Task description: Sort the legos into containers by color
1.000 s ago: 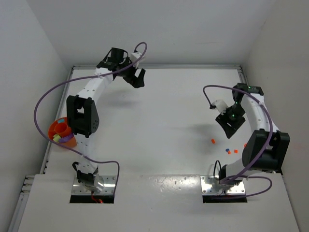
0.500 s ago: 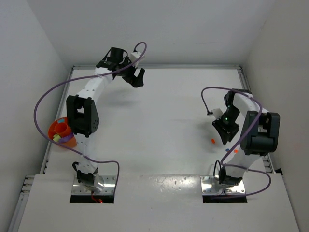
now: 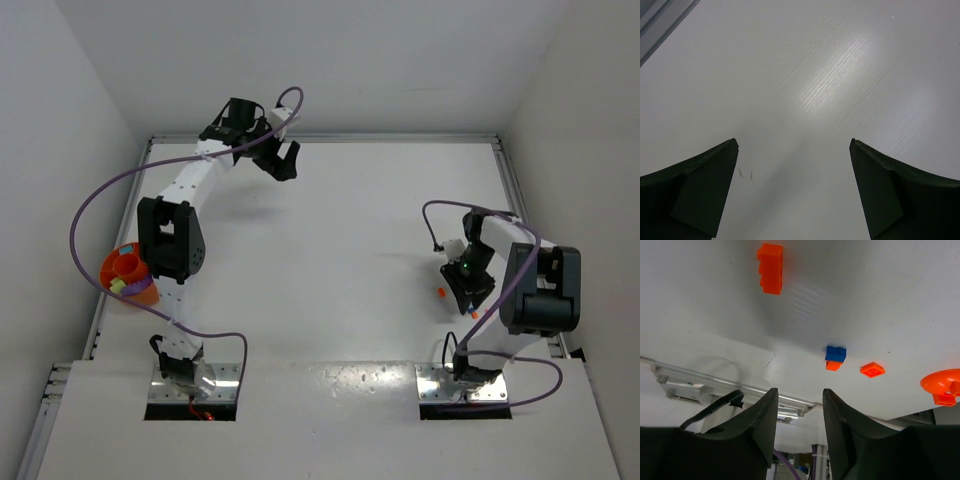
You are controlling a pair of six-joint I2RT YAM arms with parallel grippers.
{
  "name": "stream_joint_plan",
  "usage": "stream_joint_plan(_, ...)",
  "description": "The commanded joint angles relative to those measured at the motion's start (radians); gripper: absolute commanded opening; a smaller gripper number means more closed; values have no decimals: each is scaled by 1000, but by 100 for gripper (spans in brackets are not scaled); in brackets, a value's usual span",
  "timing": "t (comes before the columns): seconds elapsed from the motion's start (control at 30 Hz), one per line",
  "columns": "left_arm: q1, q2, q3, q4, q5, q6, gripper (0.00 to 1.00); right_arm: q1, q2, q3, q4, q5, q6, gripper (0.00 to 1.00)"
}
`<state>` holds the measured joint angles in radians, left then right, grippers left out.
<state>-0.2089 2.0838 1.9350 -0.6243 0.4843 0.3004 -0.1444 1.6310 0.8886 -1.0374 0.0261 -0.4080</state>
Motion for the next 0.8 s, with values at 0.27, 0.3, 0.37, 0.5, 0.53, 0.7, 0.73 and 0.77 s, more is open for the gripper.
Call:
stream_joint_plan(0.27,14,-5,24,9,0,-4,100,-24,16,-51,148,35,48,42)
stream_joint_plan(0.3,14,-5,24,9,0,-4,100,-24,16,-51,148,44,48,44)
stream_joint_plan(0.37,14,-5,24,9,0,-4,100,-35,26,-51,148,44,48,45)
stream_joint_plan(0.5,14,-5,15,9,0,-4,100,-63,26,-51,157,66,26,45)
stream_joint_plan(0.53,14,-5,15,9,0,-4,100,-63,26,-51,157,66,26,45)
stream_joint_plan(0.7,14,-5,15,9,0,-14,100,-72,47,-51,157,57,5,40)
stream_joint_plan(0.73,14,-5,15,9,0,-14,100,-83,58,-51,166,57,-5,40)
stream_joint_plan(0.77,23,-5,6,9,0,-14,100,-83,58,-51,166,57,-5,40)
